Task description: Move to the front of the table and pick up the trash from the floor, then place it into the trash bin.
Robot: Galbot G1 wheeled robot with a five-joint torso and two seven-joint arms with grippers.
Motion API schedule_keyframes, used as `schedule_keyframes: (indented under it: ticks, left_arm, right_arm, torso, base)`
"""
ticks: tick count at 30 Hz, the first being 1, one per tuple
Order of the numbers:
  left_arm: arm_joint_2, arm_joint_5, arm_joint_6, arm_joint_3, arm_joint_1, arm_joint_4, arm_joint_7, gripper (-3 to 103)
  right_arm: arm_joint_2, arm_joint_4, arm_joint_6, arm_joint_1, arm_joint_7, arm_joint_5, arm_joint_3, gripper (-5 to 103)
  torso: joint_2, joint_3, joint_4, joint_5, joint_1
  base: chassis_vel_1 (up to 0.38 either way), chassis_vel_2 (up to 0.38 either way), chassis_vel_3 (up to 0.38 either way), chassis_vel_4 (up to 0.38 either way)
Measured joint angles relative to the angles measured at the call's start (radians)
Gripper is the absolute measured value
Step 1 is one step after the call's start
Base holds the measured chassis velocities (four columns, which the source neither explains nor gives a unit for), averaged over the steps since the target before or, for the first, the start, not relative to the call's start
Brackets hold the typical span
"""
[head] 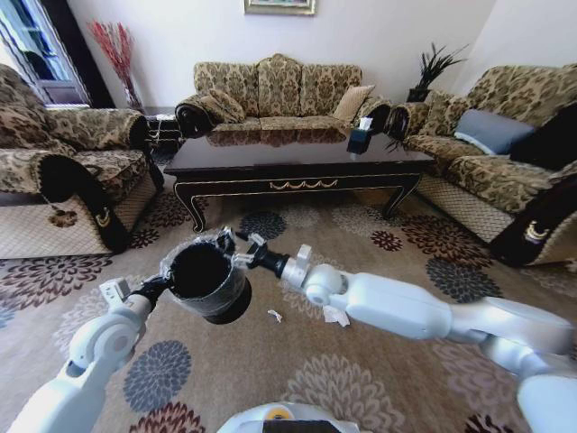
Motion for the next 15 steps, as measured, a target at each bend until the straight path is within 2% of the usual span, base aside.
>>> schedule_keyframes:
  ticks: [15]
  left_arm:
    - [-0.008,-0.011,-0.002,-0.012,-0.006,0.01,0.001,4]
  right_arm:
    - [0.141,-0.143,0.021,0.007,-0.024,-0.018,-0.061,68]
  torso:
    - [0.0,0.0,0.0,0.0001,0.0]
  base:
    - [0.0,0.0,0.0,0.0]
